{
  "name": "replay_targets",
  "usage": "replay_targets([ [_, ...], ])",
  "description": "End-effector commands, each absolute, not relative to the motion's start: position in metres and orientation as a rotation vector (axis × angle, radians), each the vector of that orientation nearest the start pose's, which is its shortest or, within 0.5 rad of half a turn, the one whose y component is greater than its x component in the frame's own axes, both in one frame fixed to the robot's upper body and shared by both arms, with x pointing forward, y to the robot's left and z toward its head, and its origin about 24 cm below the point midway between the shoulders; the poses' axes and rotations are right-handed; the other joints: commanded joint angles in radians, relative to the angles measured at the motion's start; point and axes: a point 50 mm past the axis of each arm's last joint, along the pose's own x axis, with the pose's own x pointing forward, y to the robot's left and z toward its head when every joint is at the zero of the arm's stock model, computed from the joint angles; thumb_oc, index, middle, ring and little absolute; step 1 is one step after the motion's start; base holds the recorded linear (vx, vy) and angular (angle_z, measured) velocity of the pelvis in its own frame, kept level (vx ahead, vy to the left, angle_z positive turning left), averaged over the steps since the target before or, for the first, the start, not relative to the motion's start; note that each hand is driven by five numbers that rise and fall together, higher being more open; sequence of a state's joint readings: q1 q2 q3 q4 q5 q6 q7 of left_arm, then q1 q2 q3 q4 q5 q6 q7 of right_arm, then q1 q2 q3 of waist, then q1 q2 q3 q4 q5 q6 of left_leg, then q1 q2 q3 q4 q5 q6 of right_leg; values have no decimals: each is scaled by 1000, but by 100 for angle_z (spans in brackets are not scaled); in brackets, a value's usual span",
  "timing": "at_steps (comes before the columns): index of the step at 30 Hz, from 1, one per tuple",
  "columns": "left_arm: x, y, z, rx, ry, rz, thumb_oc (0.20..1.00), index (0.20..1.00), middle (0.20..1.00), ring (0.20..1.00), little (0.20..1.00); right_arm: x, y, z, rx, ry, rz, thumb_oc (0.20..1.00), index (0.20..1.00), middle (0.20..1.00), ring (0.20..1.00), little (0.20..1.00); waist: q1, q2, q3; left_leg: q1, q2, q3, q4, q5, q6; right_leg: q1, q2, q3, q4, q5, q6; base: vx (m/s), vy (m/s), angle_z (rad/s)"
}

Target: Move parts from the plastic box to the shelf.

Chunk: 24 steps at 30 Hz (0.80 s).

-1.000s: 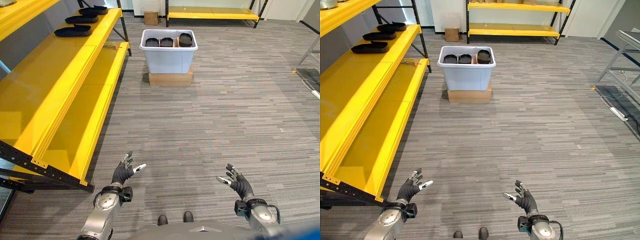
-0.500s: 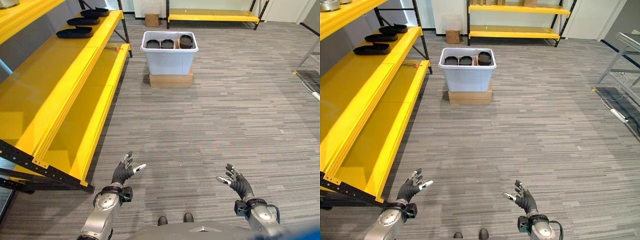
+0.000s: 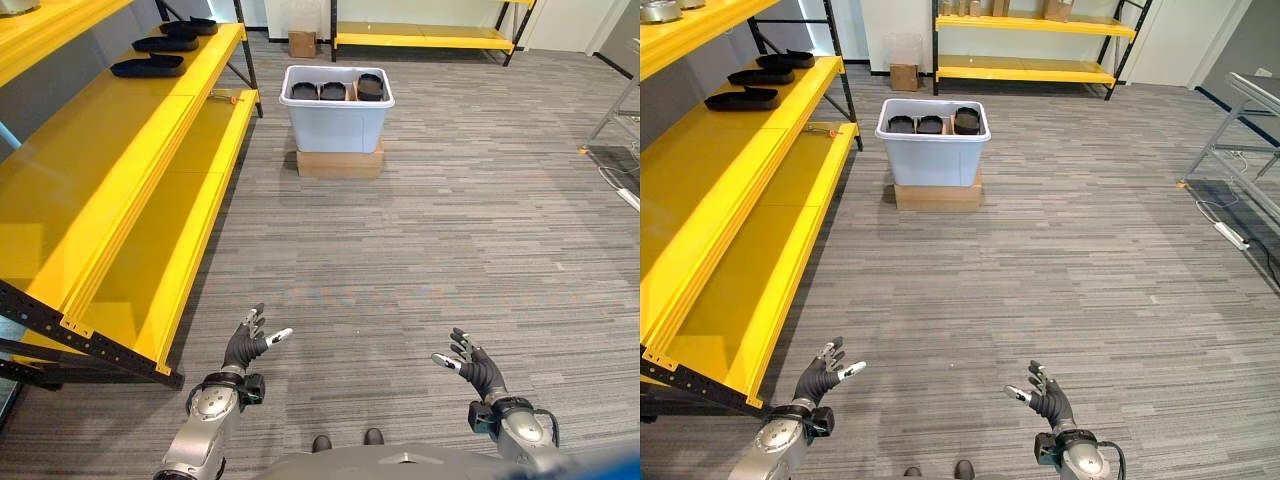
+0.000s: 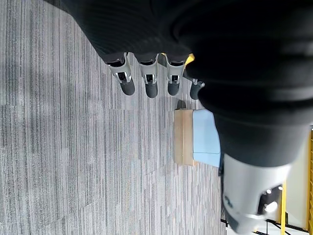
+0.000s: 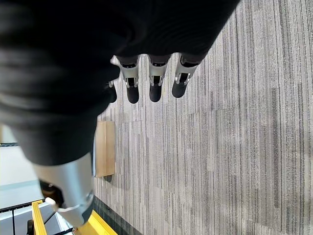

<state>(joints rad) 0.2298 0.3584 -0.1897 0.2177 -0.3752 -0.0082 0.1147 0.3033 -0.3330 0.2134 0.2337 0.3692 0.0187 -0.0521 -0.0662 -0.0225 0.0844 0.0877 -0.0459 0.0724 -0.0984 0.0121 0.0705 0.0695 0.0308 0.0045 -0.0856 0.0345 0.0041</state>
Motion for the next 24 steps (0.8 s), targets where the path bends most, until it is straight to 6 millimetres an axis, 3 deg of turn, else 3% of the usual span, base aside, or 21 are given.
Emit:
replay_targets([
  [1,196,210,-34,24,371,60,1000,1000,1000,1000,1000,168,-202,-56,30,502,-19,1000,1000,1000,1000,1000,-5,10,18,3,78,-66,27,-42,-76,-34,-86,33,123,-89,114,0,0,0],
  [12,203,216,-27,28,341,77,1000,1000,1000,1000,1000,184,-201,-47,26,449,-6,1000,1000,1000,1000,1000,2,-5,56,-99,44,-77,201,-112,-42,-115,-101,26,271,-127,124,-16,27,2],
  [19,211,216,-21,69,316,58,1000,1000,1000,1000,1000,193,-199,-39,42,405,4,1000,1000,1000,1000,1000,-4,-1,98,-199,0,-90,366,-187,-12,-198,-144,9,421,-167,114,-9,96,14],
  [20,212,216,-21,90,317,56,1000,1000,1000,1000,1000,193,-199,-39,46,408,0,1000,1000,1000,1000,1000,-4,5,104,-199,-11,-89,374,-197,0,-222,-153,13,466,-154,112,43,206,28],
  [22,212,216,-21,102,316,55,1000,1000,1000,1000,1000,194,-197,-39,56,405,-3,1000,1000,1000,1000,1000,-8,9,120,-191,-28,-85,377,-205,19,-286,-166,34,584,-57,109,10,149,8],
  [23,212,216,-21,102,316,55,1000,1000,1000,1000,1000,194,-197,-39,56,405,-3,1000,1000,1000,1000,1000,-7,9,116,-195,-28,-85,374,-201,19,-290,-165,35,581,-52,109,-27,156,2],
  [24,212,217,-19,104,306,55,1000,1000,1000,1000,1000,197,-194,-36,59,390,12,1000,1000,1000,1000,1000,-11,19,138,-182,-30,-80,366,-199,28,-347,-159,35,667,14,103,-19,140,11],
])
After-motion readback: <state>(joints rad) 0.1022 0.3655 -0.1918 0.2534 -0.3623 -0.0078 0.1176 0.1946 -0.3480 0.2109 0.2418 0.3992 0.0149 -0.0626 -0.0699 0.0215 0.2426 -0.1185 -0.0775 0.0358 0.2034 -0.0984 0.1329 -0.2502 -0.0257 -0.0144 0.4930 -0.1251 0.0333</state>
